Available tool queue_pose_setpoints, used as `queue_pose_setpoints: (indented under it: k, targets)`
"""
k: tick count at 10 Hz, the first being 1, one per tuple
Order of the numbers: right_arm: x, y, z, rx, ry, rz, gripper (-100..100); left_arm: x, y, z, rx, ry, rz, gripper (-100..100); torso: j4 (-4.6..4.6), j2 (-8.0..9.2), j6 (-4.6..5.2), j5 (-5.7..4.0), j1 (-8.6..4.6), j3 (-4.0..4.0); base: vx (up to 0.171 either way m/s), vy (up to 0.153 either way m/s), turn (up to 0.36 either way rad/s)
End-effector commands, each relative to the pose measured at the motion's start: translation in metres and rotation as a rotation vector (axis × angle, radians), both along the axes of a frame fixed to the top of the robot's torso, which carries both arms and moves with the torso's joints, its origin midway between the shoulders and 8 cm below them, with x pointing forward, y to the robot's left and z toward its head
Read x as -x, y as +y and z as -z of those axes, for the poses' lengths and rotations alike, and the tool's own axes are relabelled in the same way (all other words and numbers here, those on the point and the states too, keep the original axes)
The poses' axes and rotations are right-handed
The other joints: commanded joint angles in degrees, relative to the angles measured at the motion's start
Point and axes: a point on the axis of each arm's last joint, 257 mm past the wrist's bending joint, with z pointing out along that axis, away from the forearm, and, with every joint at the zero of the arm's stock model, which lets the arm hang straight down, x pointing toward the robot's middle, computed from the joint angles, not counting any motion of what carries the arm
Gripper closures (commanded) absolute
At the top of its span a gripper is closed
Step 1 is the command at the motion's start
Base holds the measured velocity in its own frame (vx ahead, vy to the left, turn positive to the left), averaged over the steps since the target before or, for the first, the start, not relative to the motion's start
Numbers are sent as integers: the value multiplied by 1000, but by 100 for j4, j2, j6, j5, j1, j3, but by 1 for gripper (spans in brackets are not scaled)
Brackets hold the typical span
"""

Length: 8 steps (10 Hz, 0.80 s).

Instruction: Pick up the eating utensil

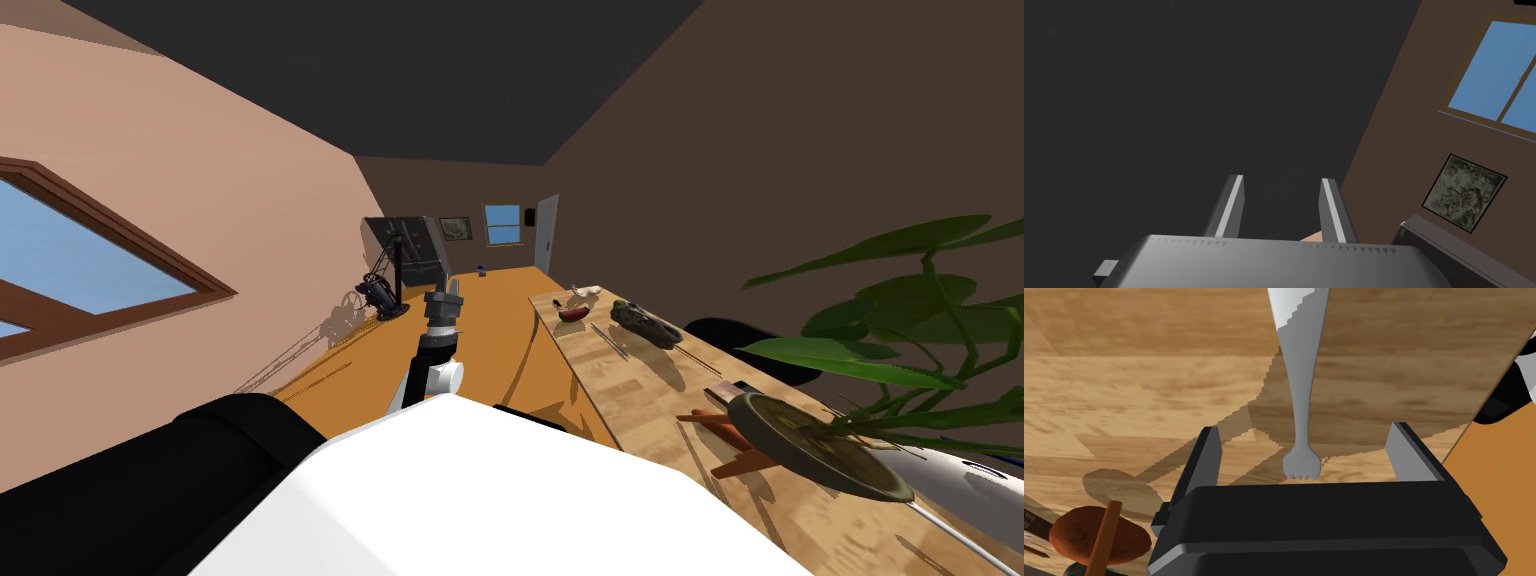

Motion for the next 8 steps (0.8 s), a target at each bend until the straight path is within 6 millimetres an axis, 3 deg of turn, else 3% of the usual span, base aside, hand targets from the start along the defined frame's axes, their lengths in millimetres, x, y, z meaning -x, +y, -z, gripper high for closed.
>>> queue_pose_setpoints:
  k: [1, 8]
  targets:
    - [3, 1, 1, 1, 1, -13, -100, 0, 0, 0, 0, 0, 0, 0, 0, 0, 0, 0, 0, 0, 69, -6, -49]
    - [30, 7, 9, -4, 3, -44, -100, 0, 0, 0, 0, 0, 0, 0, -3, -10, -5, 0, -1, -7, 79, -11, -71]
